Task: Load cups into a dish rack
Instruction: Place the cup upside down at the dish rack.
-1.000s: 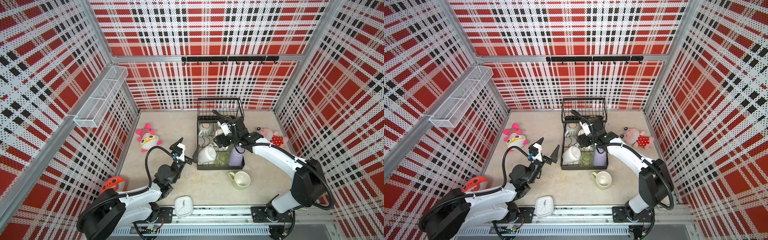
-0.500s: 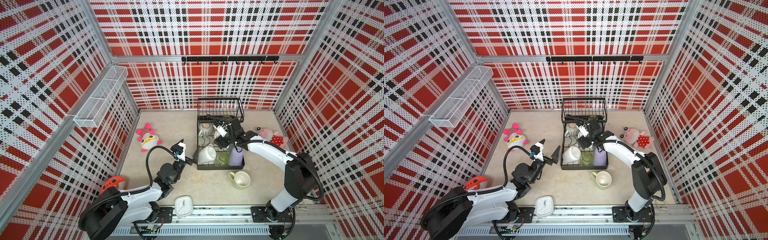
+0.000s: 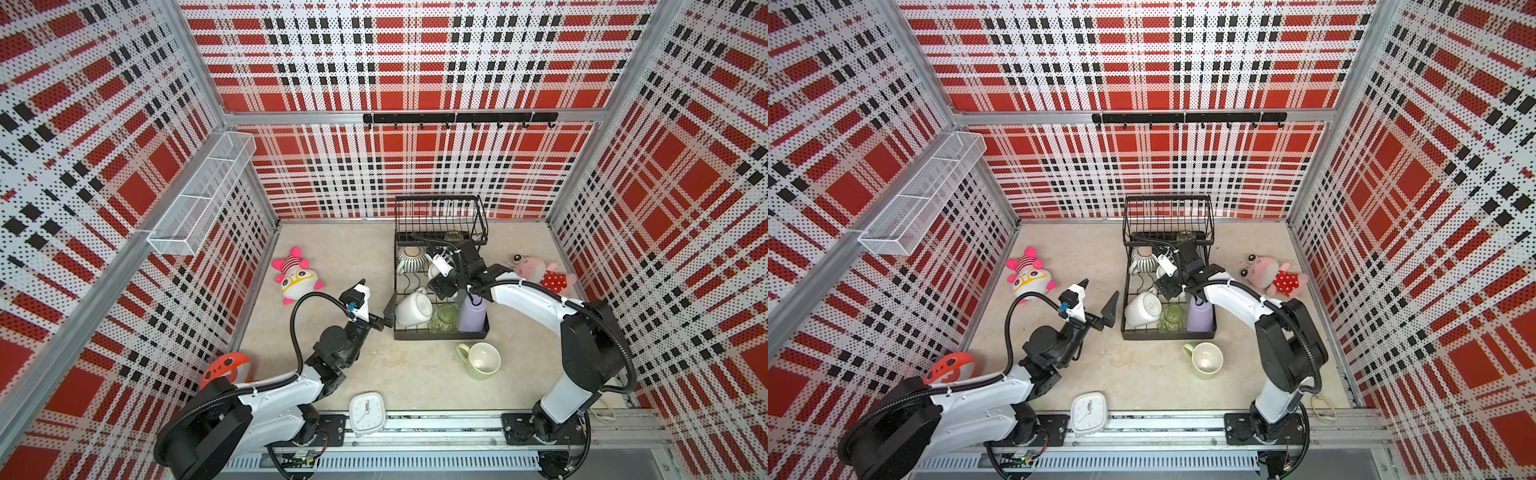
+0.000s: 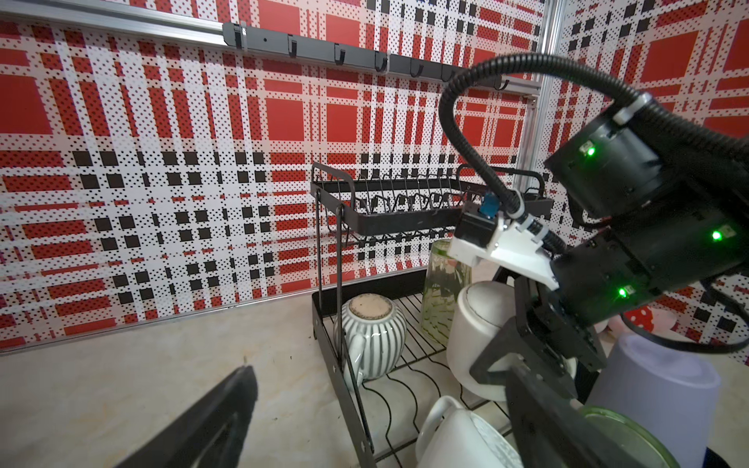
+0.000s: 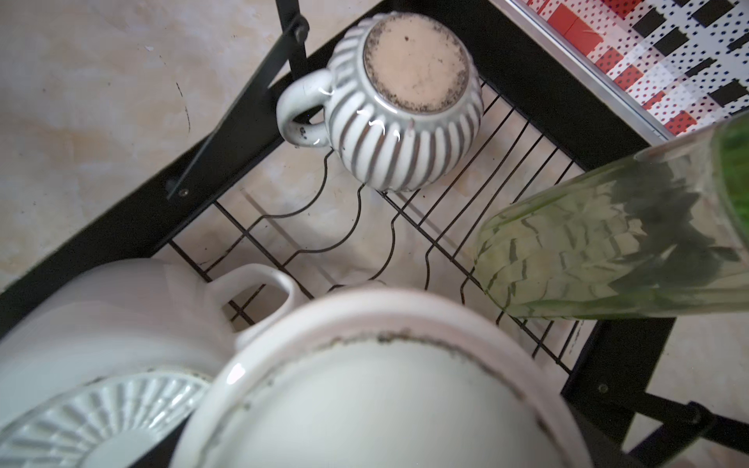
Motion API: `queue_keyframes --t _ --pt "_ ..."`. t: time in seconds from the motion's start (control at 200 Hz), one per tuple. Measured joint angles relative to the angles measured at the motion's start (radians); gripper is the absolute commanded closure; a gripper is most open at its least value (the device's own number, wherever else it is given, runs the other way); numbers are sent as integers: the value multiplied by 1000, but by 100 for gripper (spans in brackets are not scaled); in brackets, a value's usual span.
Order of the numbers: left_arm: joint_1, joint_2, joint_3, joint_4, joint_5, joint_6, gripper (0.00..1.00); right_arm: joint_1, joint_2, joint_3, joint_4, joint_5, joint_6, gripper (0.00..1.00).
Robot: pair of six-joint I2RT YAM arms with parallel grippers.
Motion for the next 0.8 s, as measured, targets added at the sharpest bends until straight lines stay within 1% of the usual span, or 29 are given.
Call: queue_keyframes --t 0.251,0.536,0.616,0.692,0.797 --pt "1 -9 0 -24 6 -8 2 -3 34 -13 15 5 -47 54" --pt "2 -9 0 -54 8 -22 2 -3 100 43 -12 8 -72 50" --pt "2 -9 0 -57 8 -23 2 -3 106 46 -18 9 -73 47" --pt "2 -10 0 -59 11 -25 2 -3 109 46 -22 13 -77 39" --pt "2 -15 0 -65 16 -27 2 -3 110 46 -27 26 -84 36"
